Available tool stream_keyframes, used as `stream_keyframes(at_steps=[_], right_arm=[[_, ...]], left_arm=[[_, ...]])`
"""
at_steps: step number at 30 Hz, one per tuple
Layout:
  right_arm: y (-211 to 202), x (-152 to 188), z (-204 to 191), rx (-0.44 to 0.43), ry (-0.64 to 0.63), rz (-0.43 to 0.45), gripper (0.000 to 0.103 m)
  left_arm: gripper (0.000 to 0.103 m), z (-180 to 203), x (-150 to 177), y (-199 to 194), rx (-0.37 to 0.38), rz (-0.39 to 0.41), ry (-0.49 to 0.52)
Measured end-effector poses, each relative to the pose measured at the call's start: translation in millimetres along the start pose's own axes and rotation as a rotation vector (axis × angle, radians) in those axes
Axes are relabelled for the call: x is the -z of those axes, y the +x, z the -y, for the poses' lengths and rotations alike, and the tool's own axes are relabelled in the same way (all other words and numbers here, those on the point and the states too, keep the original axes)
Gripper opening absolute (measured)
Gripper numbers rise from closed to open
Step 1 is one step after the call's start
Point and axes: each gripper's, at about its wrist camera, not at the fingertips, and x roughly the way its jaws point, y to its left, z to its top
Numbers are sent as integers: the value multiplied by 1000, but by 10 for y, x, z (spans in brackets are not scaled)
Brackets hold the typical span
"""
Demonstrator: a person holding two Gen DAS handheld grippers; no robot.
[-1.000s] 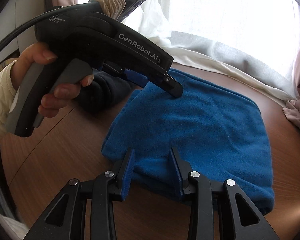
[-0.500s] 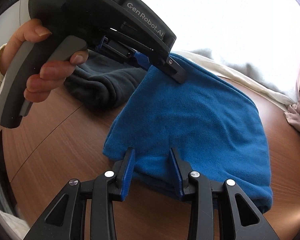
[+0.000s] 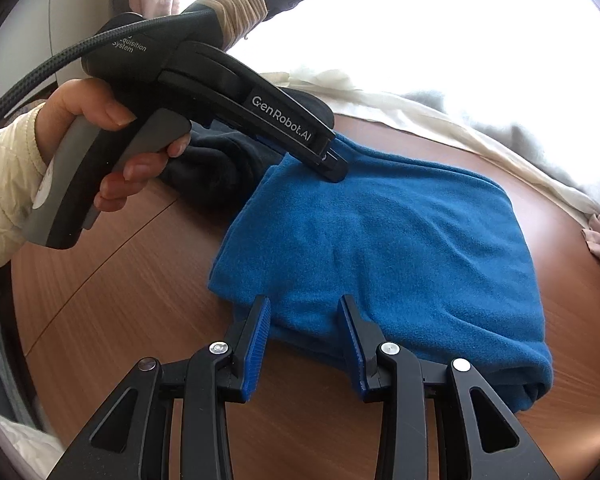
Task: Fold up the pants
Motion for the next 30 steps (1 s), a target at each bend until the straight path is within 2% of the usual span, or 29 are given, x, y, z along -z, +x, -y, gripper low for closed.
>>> stream_keyframes(at_steps=[4, 8, 11, 12, 15, 18, 21, 23, 25, 30], right_arm=[[5, -21, 0, -3, -7, -11, 36], [-30, -68, -44, -5, -42, -18, 36], [-167, -99, -28, 12, -60, 35, 37], [-219, -115, -14, 24, -59, 56, 45], [-442, -194, 89, 80, -32, 154, 64], [-668, -288, 239, 129, 22, 224, 72], [-825, -348, 438, 154, 79, 269, 75], [-879, -367, 586, 165, 121, 277, 80], [-902, -375, 749, 174, 174, 279, 81], [-760, -247, 1156, 213, 287, 215, 81]], left_arm=[[58, 28, 13, -141, -51, 46, 7], [60, 135, 24, -498, -192, 152, 19], [61, 203, 87, -769, -284, 216, 16], [62, 216, 122, -856, -298, 235, -2], [66, 240, 230, -1082, -298, 280, -83], [70, 284, 320, -1259, -309, 316, -164], [73, 330, 393, -1314, -302, 314, -230], [76, 377, 459, -1277, -325, 308, -249], [77, 416, 517, -1171, -332, 286, -261], [77, 475, 649, -853, -287, 229, -324]])
